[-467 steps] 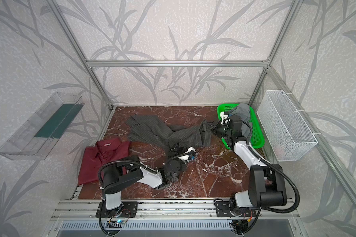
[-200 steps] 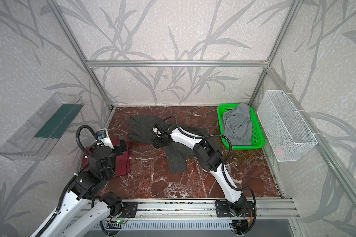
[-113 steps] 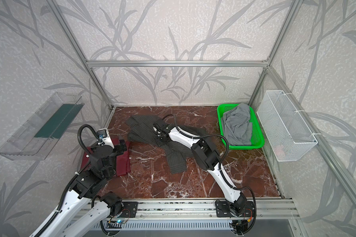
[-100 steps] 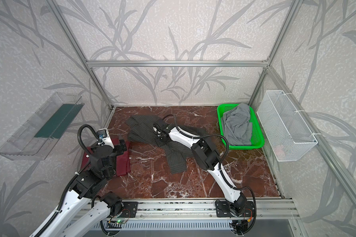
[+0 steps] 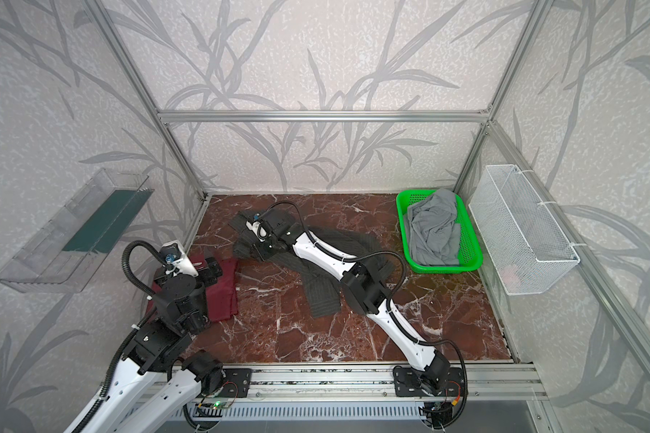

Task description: Fold and stack the long sleeve shirts

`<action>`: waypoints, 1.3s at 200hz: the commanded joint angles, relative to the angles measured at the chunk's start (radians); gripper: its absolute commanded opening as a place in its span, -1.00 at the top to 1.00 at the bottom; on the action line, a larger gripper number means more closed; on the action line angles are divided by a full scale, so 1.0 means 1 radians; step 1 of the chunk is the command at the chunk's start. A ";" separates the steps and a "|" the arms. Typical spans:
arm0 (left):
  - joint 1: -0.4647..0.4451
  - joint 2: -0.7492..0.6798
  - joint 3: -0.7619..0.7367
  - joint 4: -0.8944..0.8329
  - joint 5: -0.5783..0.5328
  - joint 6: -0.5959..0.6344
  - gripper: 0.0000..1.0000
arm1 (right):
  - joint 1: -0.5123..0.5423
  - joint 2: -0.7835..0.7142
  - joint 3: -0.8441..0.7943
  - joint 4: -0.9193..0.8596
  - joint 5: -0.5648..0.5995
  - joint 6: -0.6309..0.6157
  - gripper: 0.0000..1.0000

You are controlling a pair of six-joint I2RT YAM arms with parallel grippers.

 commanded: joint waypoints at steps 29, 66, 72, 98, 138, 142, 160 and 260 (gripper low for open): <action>0.005 -0.001 -0.010 0.033 -0.032 -0.007 -0.76 | 0.004 0.247 0.269 -0.067 0.067 0.004 -0.15; 0.004 0.005 -0.009 0.038 -0.023 -0.008 -0.74 | 0.008 0.246 0.230 -0.004 0.116 -0.017 -0.07; 0.005 0.005 -0.010 0.039 -0.021 -0.009 -0.75 | 0.009 0.248 0.239 -0.011 0.133 -0.019 -0.01; 0.005 0.006 -0.008 0.040 -0.019 -0.009 -0.73 | 0.008 0.222 0.239 -0.044 0.144 0.023 0.34; 0.006 0.004 -0.010 0.045 -0.015 -0.005 -0.73 | 0.006 0.223 0.237 -0.087 0.140 0.004 0.83; 0.006 0.003 -0.012 0.044 -0.015 -0.006 -0.73 | 0.007 0.220 0.239 -0.096 0.136 0.003 0.88; 0.006 0.000 -0.011 0.048 -0.016 -0.004 -0.72 | 0.013 0.157 0.177 -0.125 0.112 0.003 1.00; 0.008 -0.020 -0.006 0.032 0.000 -0.016 -0.71 | 0.175 -0.556 -1.039 0.328 0.132 0.198 0.25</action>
